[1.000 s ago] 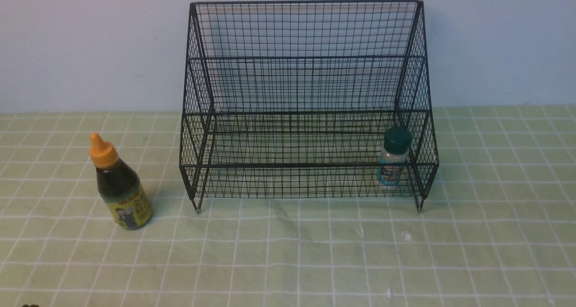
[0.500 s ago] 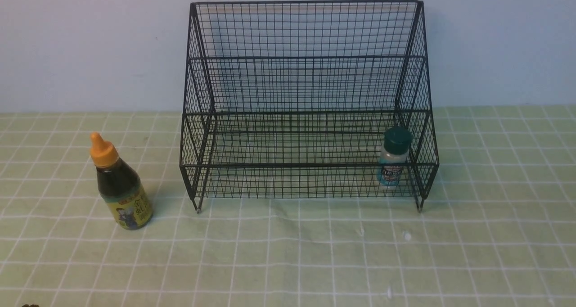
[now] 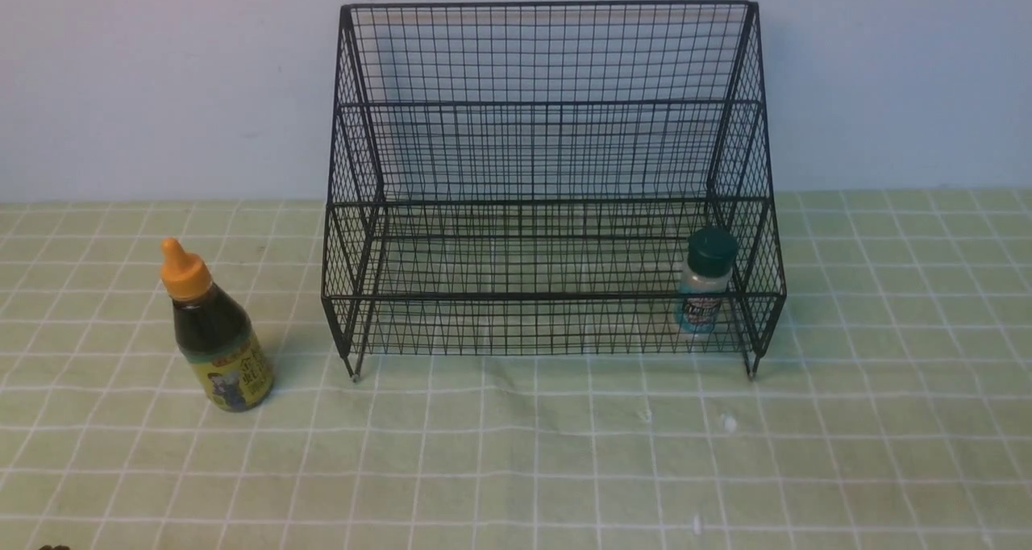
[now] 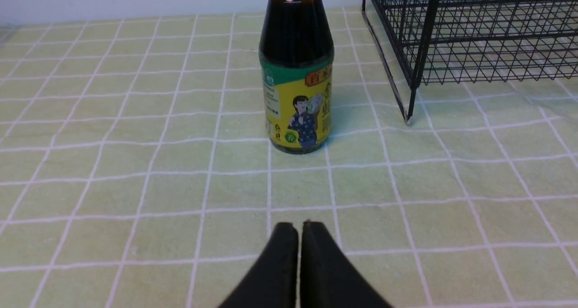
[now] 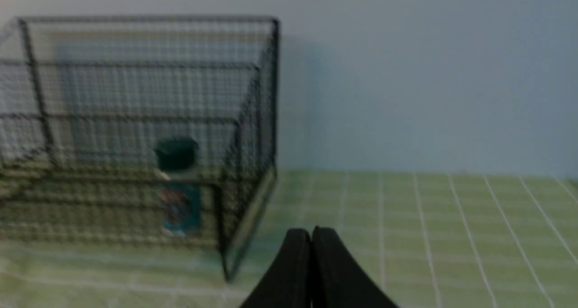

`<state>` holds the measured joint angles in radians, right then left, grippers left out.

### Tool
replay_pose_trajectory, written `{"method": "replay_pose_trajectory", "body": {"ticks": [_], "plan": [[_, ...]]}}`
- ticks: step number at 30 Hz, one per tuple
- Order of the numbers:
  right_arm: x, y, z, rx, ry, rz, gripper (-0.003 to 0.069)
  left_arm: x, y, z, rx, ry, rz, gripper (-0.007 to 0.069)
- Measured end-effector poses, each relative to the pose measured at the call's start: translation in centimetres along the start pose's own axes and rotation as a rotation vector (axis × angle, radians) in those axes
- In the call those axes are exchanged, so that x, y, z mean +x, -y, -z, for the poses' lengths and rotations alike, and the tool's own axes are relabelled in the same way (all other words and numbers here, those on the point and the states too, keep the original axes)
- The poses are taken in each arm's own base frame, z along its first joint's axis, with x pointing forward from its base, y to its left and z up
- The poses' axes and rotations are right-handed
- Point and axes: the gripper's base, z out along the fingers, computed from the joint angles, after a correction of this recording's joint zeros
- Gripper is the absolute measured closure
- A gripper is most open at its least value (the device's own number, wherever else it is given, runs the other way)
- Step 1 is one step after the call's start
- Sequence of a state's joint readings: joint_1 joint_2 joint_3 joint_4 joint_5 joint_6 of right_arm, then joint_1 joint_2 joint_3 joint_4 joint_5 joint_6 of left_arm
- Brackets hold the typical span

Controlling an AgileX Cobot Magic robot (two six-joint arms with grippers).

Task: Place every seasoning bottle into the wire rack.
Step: Use the left arm to grab the condiment bottle closest to it

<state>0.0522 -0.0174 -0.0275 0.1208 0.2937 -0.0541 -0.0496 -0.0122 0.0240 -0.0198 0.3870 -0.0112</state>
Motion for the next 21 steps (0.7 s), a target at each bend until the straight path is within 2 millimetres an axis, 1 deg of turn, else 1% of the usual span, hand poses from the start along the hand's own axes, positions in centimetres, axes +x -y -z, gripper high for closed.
{"method": "replay_pose_trajectory", "body": {"ticks": [2, 4, 6, 21], "plan": [[1.9, 0.4, -0.3, 0.065, -0.077, -0.007, 0.0672, 0.0, 0.0, 0.0, 0.000, 0.000, 0.000, 0.0631], [2.3, 0.6, -0.3, 0.092, -0.111, -0.007, 0.0672, 0.0, 0.0, 0.0, 0.000, 0.000, 0.000, 0.0631], [2.4, 0.7, -0.2, 0.112, -0.124, -0.001, 0.0672, 0.0, 0.0, 0.0, 0.000, 0.000, 0.000, 0.0631], [2.4, 0.7, -0.2, 0.115, -0.130, -0.009, 0.0672, 0.0, 0.0, 0.0, 0.000, 0.000, 0.001, 0.0631]]}}
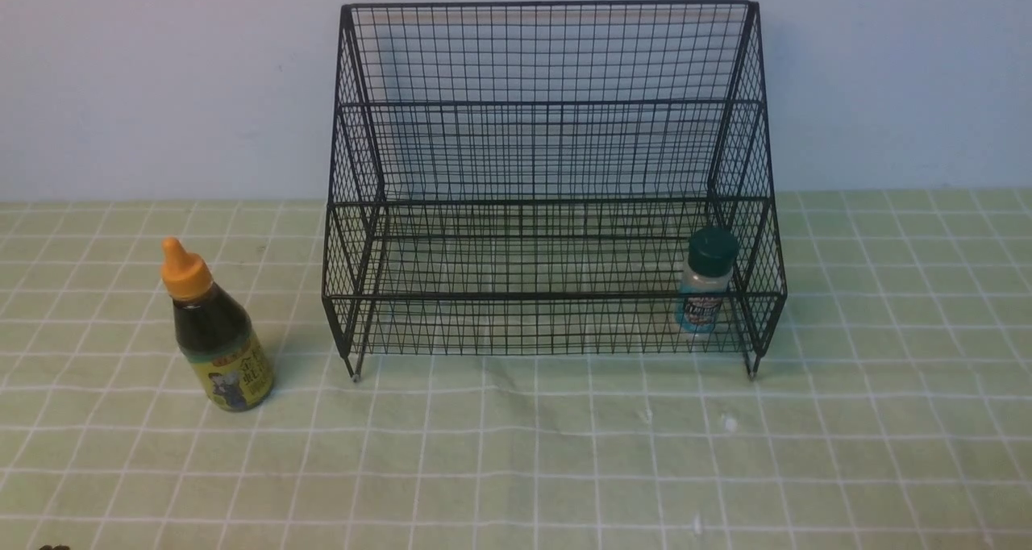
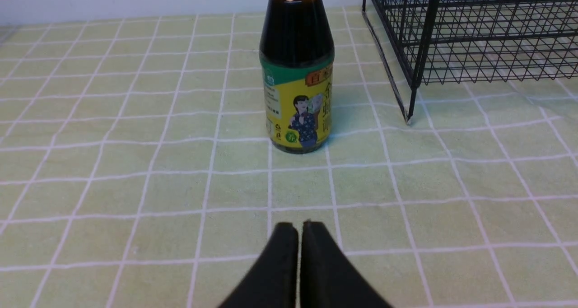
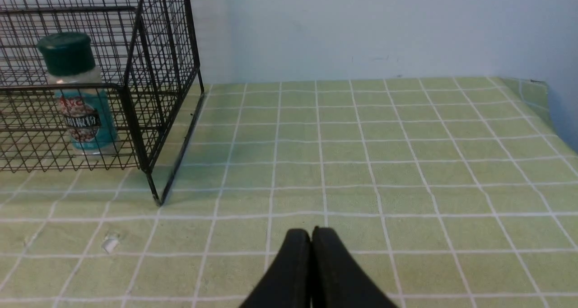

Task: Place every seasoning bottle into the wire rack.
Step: Use the left arm to grab the condiment bottle closest to it

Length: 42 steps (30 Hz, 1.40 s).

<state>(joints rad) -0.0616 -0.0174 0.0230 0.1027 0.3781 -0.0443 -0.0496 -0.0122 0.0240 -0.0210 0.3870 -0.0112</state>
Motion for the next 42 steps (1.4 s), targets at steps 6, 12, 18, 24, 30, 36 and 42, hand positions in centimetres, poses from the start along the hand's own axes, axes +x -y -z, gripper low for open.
{"method": "replay_pose_trajectory", "body": {"ticks": [6, 12, 18, 24, 30, 36, 42], "plan": [[0.0, 0.0, 0.0, 0.000, 0.000, -0.002, 0.0672, 0.0, 0.0, 0.0, 0.000, 0.000, 0.000, 0.0631], [0.0, 0.0, 0.0, 0.000, 0.000, -0.003, 0.0672, 0.0, 0.0, 0.0, 0.000, 0.000, -0.001, 0.0631], [0.0, 0.0, 0.0, 0.000, 0.000, -0.002, 0.0672, 0.0, 0.0, 0.0, 0.000, 0.000, -0.001, 0.0631], [0.0, 0.0, 0.0, 0.000, 0.000, -0.002, 0.0672, -0.5, 0.1, 0.0, 0.012, 0.063, 0.042, 0.0631], [0.0, 0.0, 0.0, 0.000, 0.000, -0.002, 0.0672, -3.0, 0.1, 0.5, 0.044, 0.349, 0.196, 0.0631], [0.0, 0.0, 0.0, 0.000, 0.000, -0.003, 0.0672, -5.6, -0.6, 2.0, 0.036, 0.682, 0.313, 0.0631], [0.0, 0.0, 0.0, 0.000, 0.000, -0.003, 0.0672, -10.0, -0.2, 4.0, 0.085, 0.701, 0.333, 0.0631]]}}
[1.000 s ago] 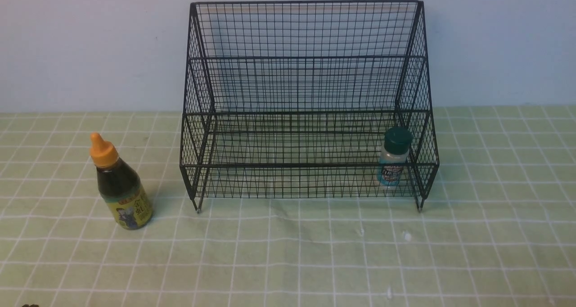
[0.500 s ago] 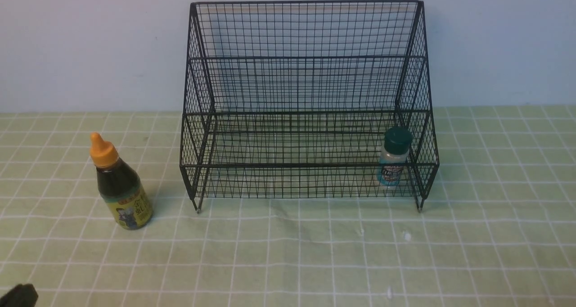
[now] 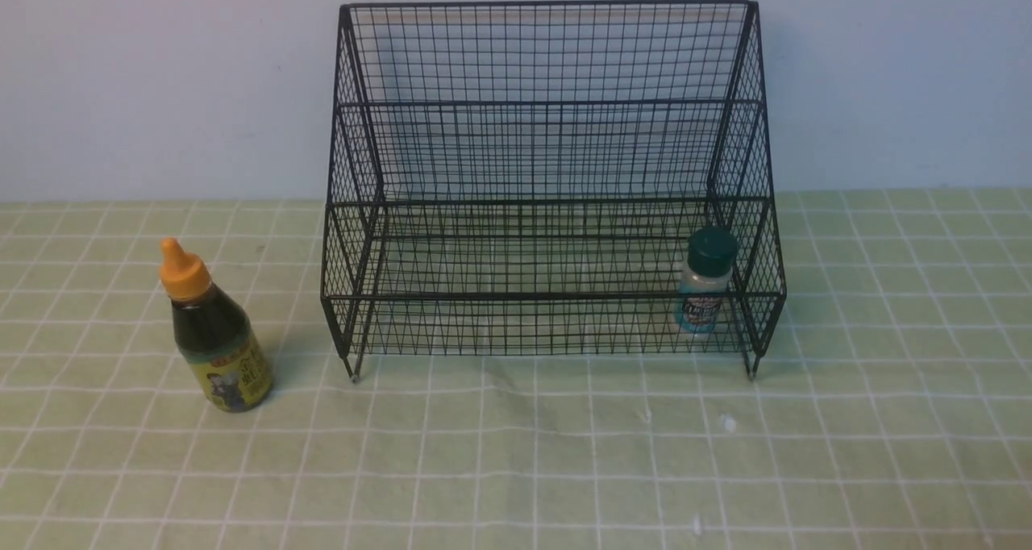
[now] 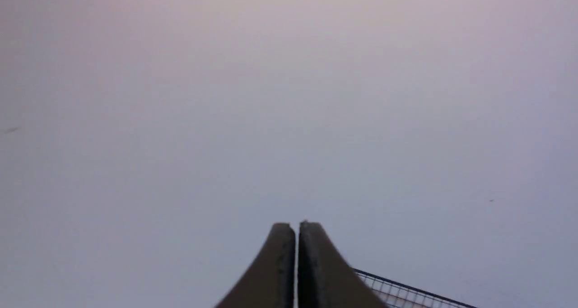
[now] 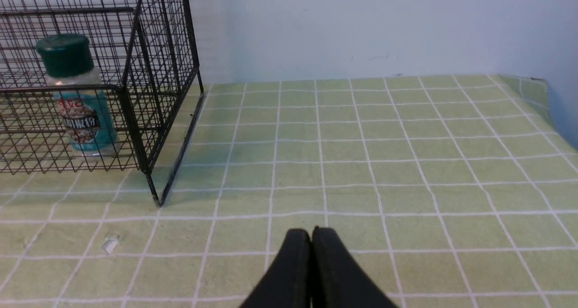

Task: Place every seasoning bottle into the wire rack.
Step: Use the left arm to grab the condiment bottle closest to it

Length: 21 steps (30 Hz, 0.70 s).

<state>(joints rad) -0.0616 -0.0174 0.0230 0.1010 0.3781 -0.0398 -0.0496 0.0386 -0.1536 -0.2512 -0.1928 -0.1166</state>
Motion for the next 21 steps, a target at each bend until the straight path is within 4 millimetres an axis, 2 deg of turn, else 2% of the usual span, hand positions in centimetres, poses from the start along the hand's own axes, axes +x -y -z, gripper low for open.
{"method": "replay_pose_trajectory", "body": {"ticks": [1, 3, 5, 6, 7, 8, 9, 10, 11, 13, 15, 16, 18, 21], "plan": [[0.0, 0.0, 0.0, 0.000, 0.000, 0.000, 0.0672, -1.3, 0.8, -0.6, 0.008, -0.043, -0.012, 0.0631], [0.0, 0.0, 0.0, 0.000, 0.000, 0.000, 0.0672, -3.2, 2.1, -2.6, -0.008, -0.249, -0.044, 0.0631], [0.0, 0.0, 0.0, 0.000, 0.000, 0.000, 0.0672, -3.9, 2.9, -5.1, -0.051, -0.537, -0.076, 0.0631], [0.0, 0.0, 0.0, 0.000, 0.000, 0.000, 0.0672, -4.6, 3.4, -6.2, -0.056, -0.600, -0.086, 0.0631], [0.0, 0.0, 0.0, 0.000, 0.000, 0.000, 0.0672, -4.4, 3.6, -7.2, -0.075, -0.750, -0.101, 0.0631], [0.0, 0.0, 0.0, 0.000, 0.000, 0.000, 0.0672, -4.5, 3.6, -7.6, -0.076, -0.753, -0.101, 0.0631], [0.0, 0.0, 0.0, 0.000, 0.000, 0.000, 0.0672, -4.0, 3.8, -9.3, -0.104, -0.973, -0.116, 0.0631], [0.0, 0.0, 0.0, 0.000, 0.000, 0.000, 0.0672, -3.9, 3.8, -9.8, -0.111, -1.018, -0.116, 0.0631], [0.0, 0.0, 0.0, 0.000, 0.000, 0.000, 0.0672, -3.4, 3.8, -11.5, -0.133, -1.159, -0.120, 0.0631], [0.0, 0.0, 0.0, 0.000, 0.000, 0.000, 0.0672, -2.8, 3.7, -14.1, -0.153, -1.298, -0.134, 0.0631], [0.0, 0.0, 0.0, 0.000, 0.000, 0.000, 0.0672, -2.1, 3.4, -16.5, -0.166, -1.374, -0.160, 0.0631], [0.0, 0.0, 0.0, 0.000, 0.000, -0.001, 0.0672, -1.7, 3.3, -16.9, -0.172, -1.396, -0.165, 0.0631], [0.0, 0.0, 0.0, 0.000, 0.000, -0.002, 0.0672, -0.7, 2.7, -20.0, -0.199, -1.475, -0.210, 0.0631], [0.0, 0.0, 0.0, 0.000, 0.000, -0.003, 0.0672, 0.6, 2.1, -22.8, -0.220, -1.527, -0.234, 0.0631]]}}
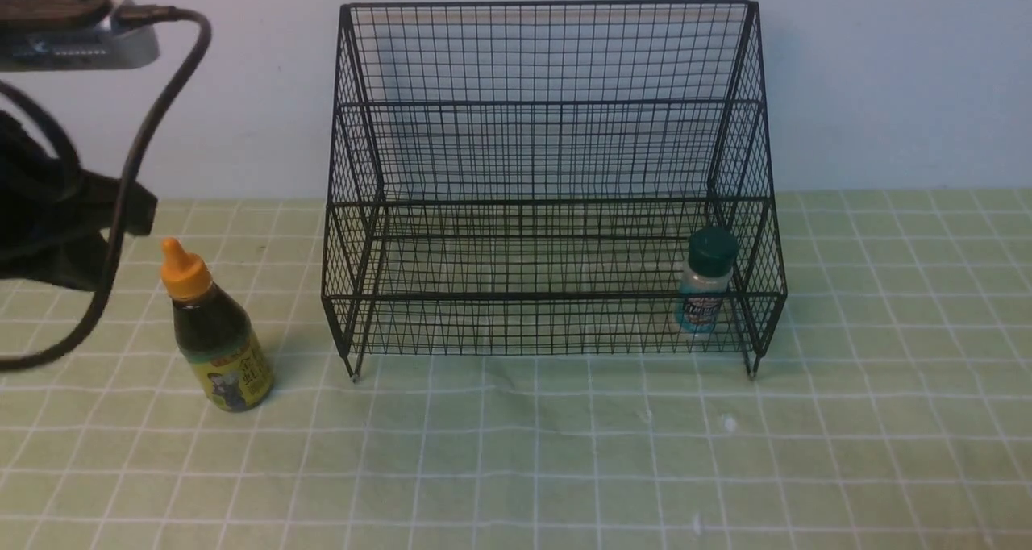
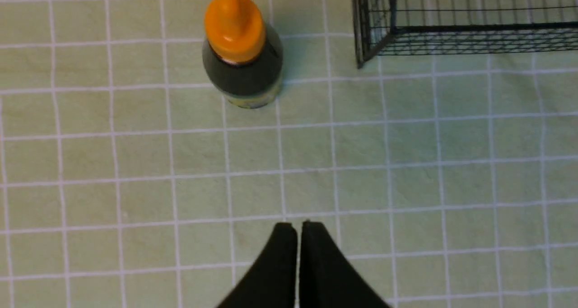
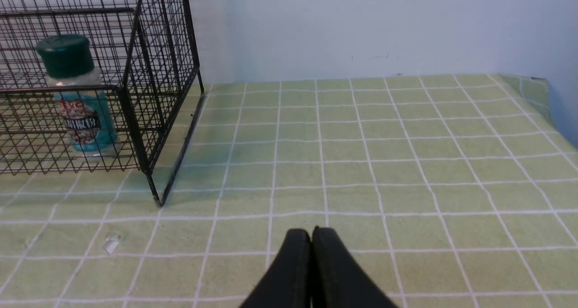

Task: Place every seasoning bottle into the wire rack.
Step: Use the left arm to grab the condiment bottle closest to it

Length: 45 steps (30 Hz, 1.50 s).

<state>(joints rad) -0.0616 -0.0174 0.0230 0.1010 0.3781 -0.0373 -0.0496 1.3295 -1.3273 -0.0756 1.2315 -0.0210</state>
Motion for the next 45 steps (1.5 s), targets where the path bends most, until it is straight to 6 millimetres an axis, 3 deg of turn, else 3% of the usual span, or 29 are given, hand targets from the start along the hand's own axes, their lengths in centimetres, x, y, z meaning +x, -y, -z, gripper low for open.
{"method": "replay_pose_trajectory", "body": {"ticks": [3, 5, 9, 13, 15, 16, 17, 19, 24, 33, 35, 39, 45], "plan": [[0.0, 0.0, 0.0, 0.000, 0.000, 0.000, 0.0672, -2.8, -0.1, -1.9, -0.010, -0.026, -0.003, 0.0629], [0.0, 0.0, 0.0, 0.000, 0.000, 0.000, 0.0672, -3.4, -0.2, -2.7, -0.015, -0.041, -0.004, 0.0627], [0.0, 0.0, 0.0, 0.000, 0.000, -0.002, 0.0672, -4.7, -0.7, -4.8, -0.065, -0.084, -0.029, 0.0553], [0.0, 0.0, 0.0, 0.000, 0.000, -0.004, 0.0672, -5.0, -1.1, -5.9, -0.100, -0.111, -0.043, 0.0427], [0.0, 0.0, 0.0, 0.000, 0.000, -0.005, 0.0672, -5.3, -1.2, -6.5, -0.114, -0.100, -0.050, 0.0289], [0.0, 0.0, 0.0, 0.000, 0.000, -0.005, 0.0672, -5.4, -1.3, -6.6, -0.115, -0.097, -0.051, 0.0267], [0.0, 0.0, 0.0, 0.000, 0.000, -0.005, 0.0672, -5.6, -1.3, -7.0, -0.117, -0.083, -0.053, 0.0183], [0.0, 0.0, 0.0, 0.000, 0.000, -0.006, 0.0672, -5.8, -1.3, -7.4, -0.117, -0.082, -0.051, 0.0099], [0.0, 0.0, 0.0, 0.000, 0.000, -0.006, 0.0672, -6.3, -1.4, -9.5, -0.117, -0.096, -0.053, -0.0011], [0.0, 0.0, 0.0, 0.000, 0.000, -0.006, 0.0672, -6.7, -1.7, -13.2, -0.118, -0.147, -0.046, 0.0050], [0.0, 0.0, 0.0, 0.000, 0.000, -0.006, 0.0672, -6.8, -1.7, -13.8, -0.117, -0.151, -0.046, 0.0101], [0.0, 0.0, 0.0, 0.000, 0.000, -0.006, 0.0672, -6.7, -1.7, -14.4, -0.108, -0.169, -0.033, 0.0354], [0.0, 0.0, 0.0, 0.000, 0.000, -0.006, 0.0672, -6.3, -1.7, -14.1, -0.117, -0.220, -0.021, 0.0337]]}}
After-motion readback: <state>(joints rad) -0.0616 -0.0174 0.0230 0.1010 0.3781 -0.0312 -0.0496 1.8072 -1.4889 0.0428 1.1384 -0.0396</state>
